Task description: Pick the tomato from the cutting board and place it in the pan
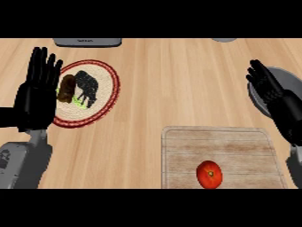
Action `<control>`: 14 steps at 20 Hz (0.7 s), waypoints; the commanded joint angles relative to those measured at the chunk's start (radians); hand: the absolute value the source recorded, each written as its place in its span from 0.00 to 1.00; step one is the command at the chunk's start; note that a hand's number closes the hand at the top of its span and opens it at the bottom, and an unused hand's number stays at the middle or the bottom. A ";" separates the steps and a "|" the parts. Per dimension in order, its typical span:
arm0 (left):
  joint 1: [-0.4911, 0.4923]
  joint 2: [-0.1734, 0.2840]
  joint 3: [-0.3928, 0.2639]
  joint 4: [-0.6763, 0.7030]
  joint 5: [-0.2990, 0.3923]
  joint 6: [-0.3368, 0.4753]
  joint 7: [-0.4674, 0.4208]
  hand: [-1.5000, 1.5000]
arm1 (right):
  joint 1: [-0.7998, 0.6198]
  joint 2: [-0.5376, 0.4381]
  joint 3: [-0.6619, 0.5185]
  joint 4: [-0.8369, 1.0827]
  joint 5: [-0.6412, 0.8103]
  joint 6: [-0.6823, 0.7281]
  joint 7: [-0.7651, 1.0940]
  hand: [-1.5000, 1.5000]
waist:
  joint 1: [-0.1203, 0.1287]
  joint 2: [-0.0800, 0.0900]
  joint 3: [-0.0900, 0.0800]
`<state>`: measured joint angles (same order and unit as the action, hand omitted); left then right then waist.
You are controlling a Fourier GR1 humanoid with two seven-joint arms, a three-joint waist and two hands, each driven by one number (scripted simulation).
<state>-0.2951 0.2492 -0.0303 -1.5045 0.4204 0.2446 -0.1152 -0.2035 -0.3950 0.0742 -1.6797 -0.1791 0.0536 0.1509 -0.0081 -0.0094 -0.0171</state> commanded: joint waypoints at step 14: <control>0.160 -0.010 -0.264 0.034 -0.045 -0.121 0.256 0.50 | -0.034 -0.061 0.416 -0.125 0.606 -0.050 -0.588 0.00 | 0.011 0.009 0.019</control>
<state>-0.1582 0.2473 -0.2628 -1.4534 0.3916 0.1142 0.0959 -0.3085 -0.4607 0.4438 -1.8148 0.3291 0.0780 -0.2348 0.0145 -0.0023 -0.0006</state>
